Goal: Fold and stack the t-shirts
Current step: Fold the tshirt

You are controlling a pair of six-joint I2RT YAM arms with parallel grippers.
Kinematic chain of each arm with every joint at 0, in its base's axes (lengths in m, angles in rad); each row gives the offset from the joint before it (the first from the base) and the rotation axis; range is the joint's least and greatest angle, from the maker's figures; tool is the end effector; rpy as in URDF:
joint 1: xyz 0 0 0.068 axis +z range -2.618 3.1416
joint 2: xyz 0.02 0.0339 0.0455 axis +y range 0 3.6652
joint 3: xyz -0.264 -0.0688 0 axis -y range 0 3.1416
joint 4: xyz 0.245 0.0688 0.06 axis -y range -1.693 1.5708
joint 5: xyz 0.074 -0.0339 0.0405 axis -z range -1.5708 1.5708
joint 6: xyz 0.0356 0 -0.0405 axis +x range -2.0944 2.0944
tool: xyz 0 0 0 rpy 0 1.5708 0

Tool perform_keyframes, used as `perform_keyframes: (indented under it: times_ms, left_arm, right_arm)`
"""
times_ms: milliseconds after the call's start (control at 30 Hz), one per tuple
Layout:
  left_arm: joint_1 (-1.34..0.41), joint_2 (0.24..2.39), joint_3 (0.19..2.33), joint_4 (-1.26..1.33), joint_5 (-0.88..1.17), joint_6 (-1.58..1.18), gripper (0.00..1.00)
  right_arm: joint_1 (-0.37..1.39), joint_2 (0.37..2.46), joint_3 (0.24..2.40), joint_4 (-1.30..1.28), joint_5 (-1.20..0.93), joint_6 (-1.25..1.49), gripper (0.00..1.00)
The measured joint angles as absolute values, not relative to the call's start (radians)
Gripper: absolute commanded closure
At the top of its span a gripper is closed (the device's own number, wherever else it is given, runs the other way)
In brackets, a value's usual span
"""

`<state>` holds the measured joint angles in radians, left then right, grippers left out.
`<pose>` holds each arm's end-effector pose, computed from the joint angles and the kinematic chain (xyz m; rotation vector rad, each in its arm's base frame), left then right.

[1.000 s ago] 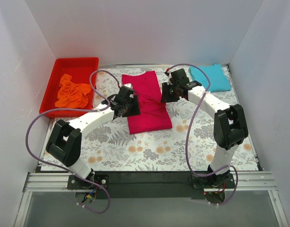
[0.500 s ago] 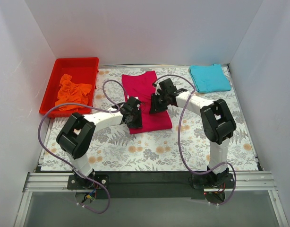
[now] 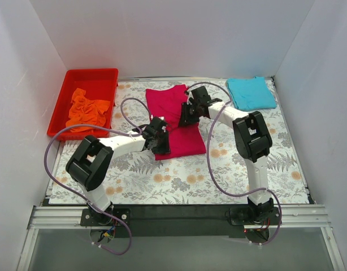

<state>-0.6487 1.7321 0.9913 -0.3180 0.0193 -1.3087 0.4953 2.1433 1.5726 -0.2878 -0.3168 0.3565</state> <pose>0.2684 -0.2044 0.1575 -0.9022 2.6560 -0.6243 0.4101 0.2341 0.1719 -0.3237 2.5003 0.7529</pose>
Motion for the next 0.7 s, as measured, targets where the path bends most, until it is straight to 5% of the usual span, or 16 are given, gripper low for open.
perform_keyframes:
  times_ms: [433,700]
  left_arm:
    - [-0.649,1.699,0.966,-0.322,0.004,-1.313,0.60]
    - [-0.612,1.669,1.037,-0.373,-0.052,-1.309,0.39]
  right_arm:
    - [0.357,2.201,1.702,-0.278,-0.316,0.351,0.66]
    - [0.348,1.954,1.512,-0.260,-0.341,0.307,0.56]
